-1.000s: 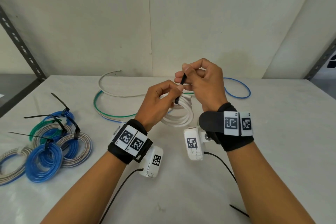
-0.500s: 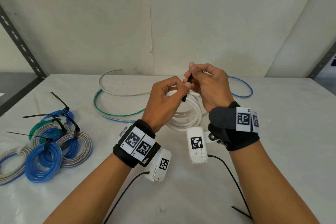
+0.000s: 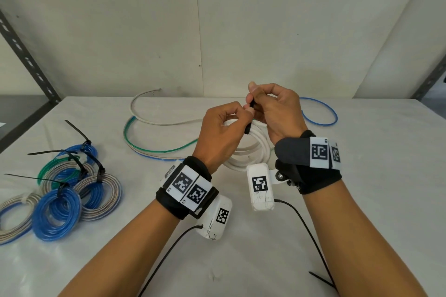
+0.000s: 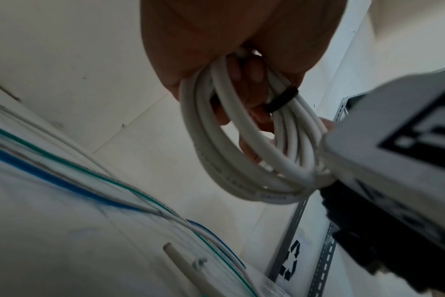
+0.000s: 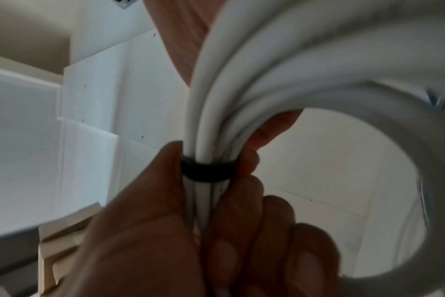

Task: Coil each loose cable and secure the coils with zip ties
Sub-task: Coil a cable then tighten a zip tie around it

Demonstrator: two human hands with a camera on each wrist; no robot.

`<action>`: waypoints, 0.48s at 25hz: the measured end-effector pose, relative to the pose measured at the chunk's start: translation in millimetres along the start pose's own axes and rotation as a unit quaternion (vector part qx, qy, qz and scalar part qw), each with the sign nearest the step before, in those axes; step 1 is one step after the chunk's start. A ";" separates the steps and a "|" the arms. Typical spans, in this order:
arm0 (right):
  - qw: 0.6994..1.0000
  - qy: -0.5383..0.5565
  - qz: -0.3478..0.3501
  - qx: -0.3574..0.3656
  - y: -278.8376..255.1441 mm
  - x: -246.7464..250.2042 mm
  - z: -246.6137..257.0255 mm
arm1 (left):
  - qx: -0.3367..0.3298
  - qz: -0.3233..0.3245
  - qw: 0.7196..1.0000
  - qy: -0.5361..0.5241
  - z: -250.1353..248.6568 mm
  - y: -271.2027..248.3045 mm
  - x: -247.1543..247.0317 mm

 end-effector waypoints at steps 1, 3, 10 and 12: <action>1.000 0.003 0.000 -0.006 0.5 -0.9 -2.0 | 0.007 -0.003 1.000 -0.001 1.1 -0.9 -0.3; 1.000 0.012 -0.004 -0.011 0.6 -2.9 -4.9 | 0.017 -0.002 1.000 -0.002 3.5 -2.0 0.7; 0.992 0.076 0.052 -0.085 -3.3 -9.8 -5.1 | -0.018 0.012 1.000 -0.006 -4.8 -4.0 9.3; 0.992 0.080 0.054 -0.082 -3.3 -13.3 -5.0 | -0.025 0.015 1.000 0.006 -7.9 -1.7 12.0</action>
Point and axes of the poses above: each hand's wrist, its own y-axis towards the middle knuckle, its own x-axis out of the back of the hand, z = x × y, the point moved 1 cm from there along y, towards the middle knuckle, and after that the axes turned 14 degrees about -y, right-handed, at the moved point
